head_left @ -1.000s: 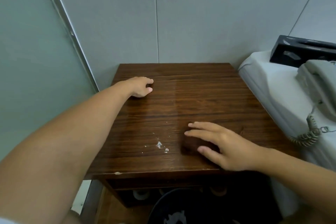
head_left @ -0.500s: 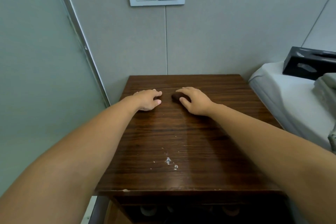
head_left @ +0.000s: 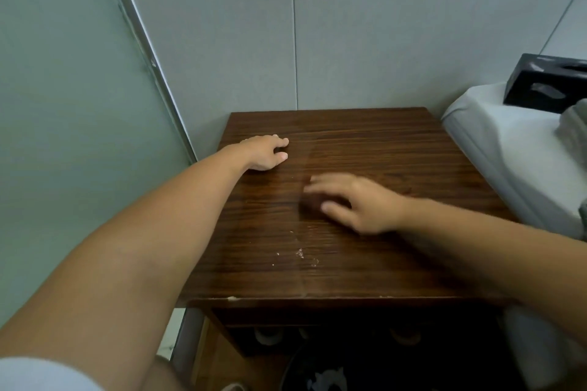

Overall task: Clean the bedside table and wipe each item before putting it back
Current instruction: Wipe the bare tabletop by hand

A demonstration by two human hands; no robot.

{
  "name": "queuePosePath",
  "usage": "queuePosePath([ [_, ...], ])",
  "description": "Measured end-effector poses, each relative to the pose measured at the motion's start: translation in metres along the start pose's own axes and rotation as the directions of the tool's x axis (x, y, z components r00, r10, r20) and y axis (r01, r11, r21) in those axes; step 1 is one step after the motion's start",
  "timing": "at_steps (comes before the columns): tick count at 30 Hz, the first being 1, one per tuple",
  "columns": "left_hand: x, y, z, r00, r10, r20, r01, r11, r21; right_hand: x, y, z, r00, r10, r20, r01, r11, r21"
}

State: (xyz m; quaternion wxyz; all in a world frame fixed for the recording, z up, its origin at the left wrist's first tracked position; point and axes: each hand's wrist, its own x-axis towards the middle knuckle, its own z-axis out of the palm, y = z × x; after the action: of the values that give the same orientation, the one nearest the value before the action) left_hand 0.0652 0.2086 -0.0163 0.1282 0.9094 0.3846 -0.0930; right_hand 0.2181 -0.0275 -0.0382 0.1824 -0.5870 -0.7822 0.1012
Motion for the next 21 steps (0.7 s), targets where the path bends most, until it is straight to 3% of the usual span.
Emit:
queuePosePath([
  [2,-0.001,0.003,-0.001,1.0,-0.013,-0.001,0.013,1.0,0.004,0.031,0.022,0.0,0.975,0.196,-0.109,-0.202,0.979,-0.042],
  [4,0.0,0.003,-0.002,1.0,-0.019,-0.002,0.019,1.0,0.011,0.047,0.02,0.01,0.942,0.287,-0.177,-0.304,0.949,-0.08],
  [6,0.001,0.001,-0.001,1.0,-0.015,0.002,0.015,1.0,0.015,0.035,-0.006,0.023,0.972,0.175,-0.159,-0.189,0.979,-0.081],
  [8,0.003,0.0,0.0,1.0,-0.005,0.004,0.005,1.0,0.007,-0.002,-0.04,0.027,0.998,-0.04,-0.046,0.038,0.998,-0.048],
  [10,0.003,-0.001,0.002,1.0,0.008,0.001,-0.008,1.0,-0.002,-0.039,-0.063,0.023,0.976,-0.2,0.082,0.197,0.98,0.038],
  [13,0.002,-0.003,0.002,1.0,0.025,-0.004,-0.025,1.0,-0.003,-0.058,-0.065,0.009,0.947,-0.253,0.2,0.227,0.963,0.144],
  [17,0.0,-0.002,0.001,1.0,0.023,-0.004,-0.023,1.0,-0.015,-0.004,-0.025,0.008,0.997,-0.076,0.013,0.076,0.997,-0.008],
  [21,-0.001,0.001,0.001,1.0,0.002,-0.006,-0.002,1.0,-0.015,0.045,-0.012,0.02,0.968,0.19,-0.163,-0.201,0.978,-0.05],
])
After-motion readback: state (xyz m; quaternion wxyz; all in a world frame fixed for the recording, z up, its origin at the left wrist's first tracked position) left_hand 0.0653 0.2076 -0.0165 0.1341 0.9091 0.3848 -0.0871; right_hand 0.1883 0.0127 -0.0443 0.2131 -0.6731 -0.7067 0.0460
